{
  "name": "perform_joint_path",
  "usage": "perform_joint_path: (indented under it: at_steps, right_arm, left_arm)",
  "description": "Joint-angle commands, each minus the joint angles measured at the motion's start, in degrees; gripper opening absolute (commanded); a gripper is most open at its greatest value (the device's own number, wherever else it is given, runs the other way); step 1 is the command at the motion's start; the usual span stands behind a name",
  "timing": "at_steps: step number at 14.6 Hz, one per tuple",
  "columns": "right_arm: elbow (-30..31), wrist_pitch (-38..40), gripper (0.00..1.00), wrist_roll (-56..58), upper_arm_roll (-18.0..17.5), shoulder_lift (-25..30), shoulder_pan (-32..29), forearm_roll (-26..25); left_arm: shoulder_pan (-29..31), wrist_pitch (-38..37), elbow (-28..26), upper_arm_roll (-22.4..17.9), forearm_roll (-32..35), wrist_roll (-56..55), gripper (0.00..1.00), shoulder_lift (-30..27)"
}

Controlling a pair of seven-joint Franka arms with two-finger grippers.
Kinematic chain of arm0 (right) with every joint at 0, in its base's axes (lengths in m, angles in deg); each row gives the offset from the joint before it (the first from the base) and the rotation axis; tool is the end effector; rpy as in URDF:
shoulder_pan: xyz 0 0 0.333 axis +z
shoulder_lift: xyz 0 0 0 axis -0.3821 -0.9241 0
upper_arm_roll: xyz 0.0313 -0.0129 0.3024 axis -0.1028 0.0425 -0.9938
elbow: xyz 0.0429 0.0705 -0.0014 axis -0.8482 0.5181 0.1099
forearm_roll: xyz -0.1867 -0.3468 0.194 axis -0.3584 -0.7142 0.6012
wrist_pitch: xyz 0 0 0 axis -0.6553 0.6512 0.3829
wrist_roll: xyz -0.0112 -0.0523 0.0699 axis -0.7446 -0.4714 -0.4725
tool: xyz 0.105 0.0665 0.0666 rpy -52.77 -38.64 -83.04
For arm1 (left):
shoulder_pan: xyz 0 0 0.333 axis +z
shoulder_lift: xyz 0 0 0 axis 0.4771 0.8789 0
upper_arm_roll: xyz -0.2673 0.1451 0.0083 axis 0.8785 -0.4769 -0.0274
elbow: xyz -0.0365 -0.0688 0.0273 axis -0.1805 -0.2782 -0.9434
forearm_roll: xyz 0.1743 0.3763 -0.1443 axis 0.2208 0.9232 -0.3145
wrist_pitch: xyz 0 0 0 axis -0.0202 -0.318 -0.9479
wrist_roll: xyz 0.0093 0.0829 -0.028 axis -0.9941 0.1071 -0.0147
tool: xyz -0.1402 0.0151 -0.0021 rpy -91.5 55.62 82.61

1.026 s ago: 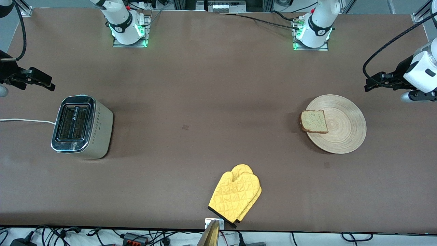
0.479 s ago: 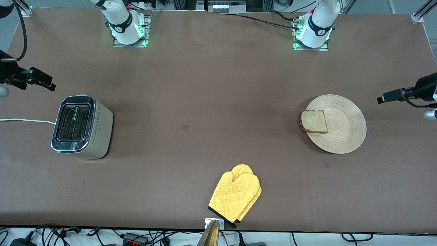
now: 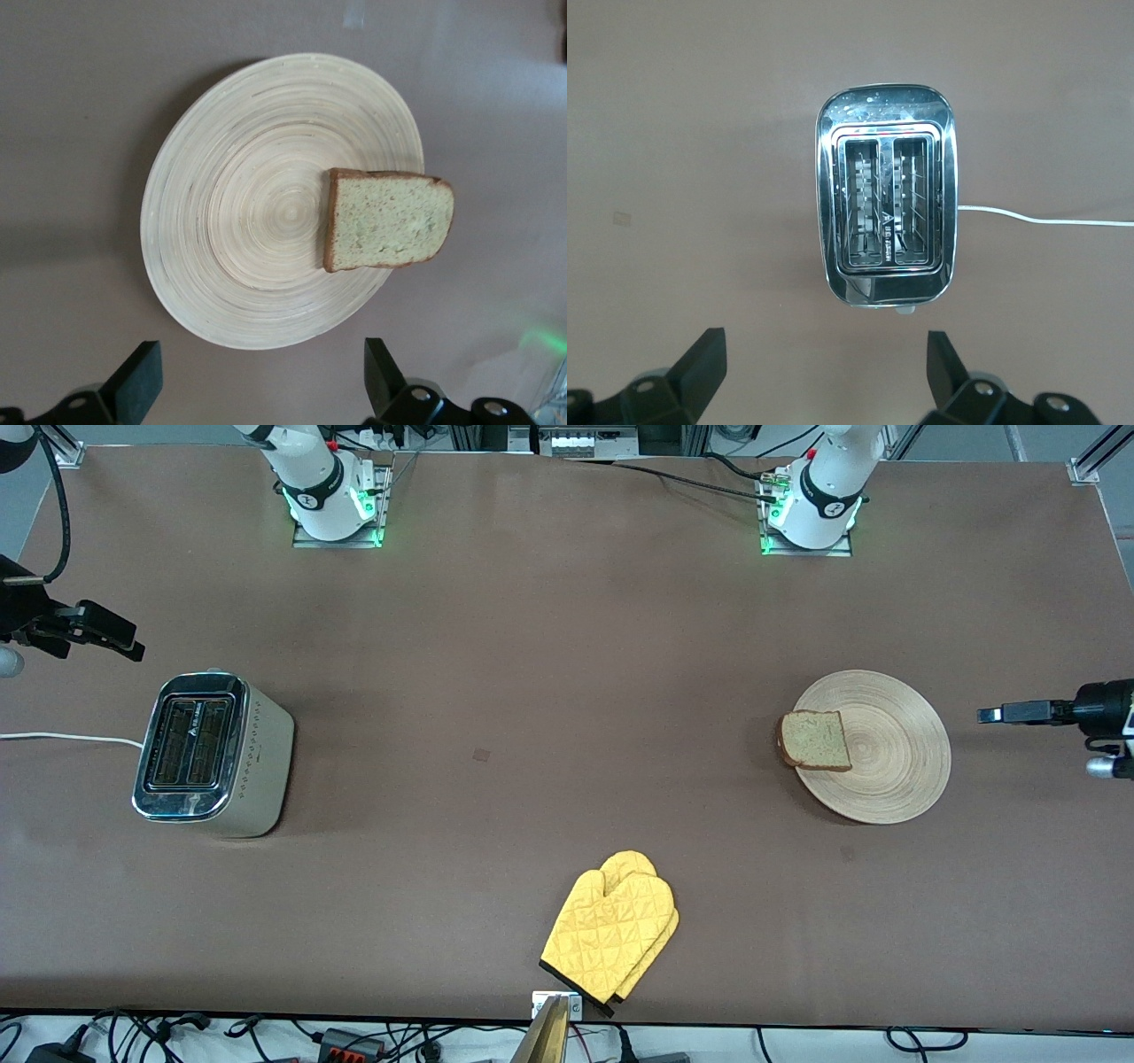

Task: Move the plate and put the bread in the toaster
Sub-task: 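Move the left gripper to the plate rim while the right gripper nears the toaster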

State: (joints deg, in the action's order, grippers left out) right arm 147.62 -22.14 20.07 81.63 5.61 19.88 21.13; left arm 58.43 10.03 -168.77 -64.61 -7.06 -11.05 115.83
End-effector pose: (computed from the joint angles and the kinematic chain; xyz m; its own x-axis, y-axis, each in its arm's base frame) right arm 0.6075 -0.0320 0.5409 0.9991 -0.0384 -0.0194 -0.0385 -0.9992 -0.0073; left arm 0.6059 0.2303 0.2643 0.9617 -0.0219 -0.2732 0.1106 -0.8810 0.4600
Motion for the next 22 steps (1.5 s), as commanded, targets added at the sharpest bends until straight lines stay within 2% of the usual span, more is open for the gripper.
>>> perform_joint_path:
  at_steps: [1,5,8,13,18,22]
  right_arm:
    - [1.9,-0.5,1.0,0.9,-0.4,1.7,-0.5,-0.6]
    - [2.2,-3.3,1.0,0.9,-0.4,1.7,-0.4,-0.6]
    - [2.9,-3.7,1.0,0.9,-0.4,1.9,-0.5,-0.5]
    - [4.6,-3.1,1.0,0.9,-0.4,2.4,-0.4,0.0]
    - [4.7,-5.2,1.0,0.2,-1.2,0.2,1.7,-0.2]
    - [4.4,-5.7,1.0,-2.9,-1.2,-1.9,4.3,0.5]
  left_arm:
    - [2.9,-1.0,4.7,0.3,-1.1,4.6,1.0,5.5]
    - [3.7,-1.3,4.6,0.3,-1.8,8.2,1.0,8.4]
    - [6.5,-1.2,2.8,0.7,-2.2,10.5,1.0,10.6]
    - [9.1,1.4,-4.6,0.8,-6.1,10.5,1.0,10.0]
    - [9.8,5.9,-8.9,1.0,-8.4,12.8,1.0,10.4]
    - [9.8,6.0,-9.2,1.0,-9.6,12.8,0.96,10.9]
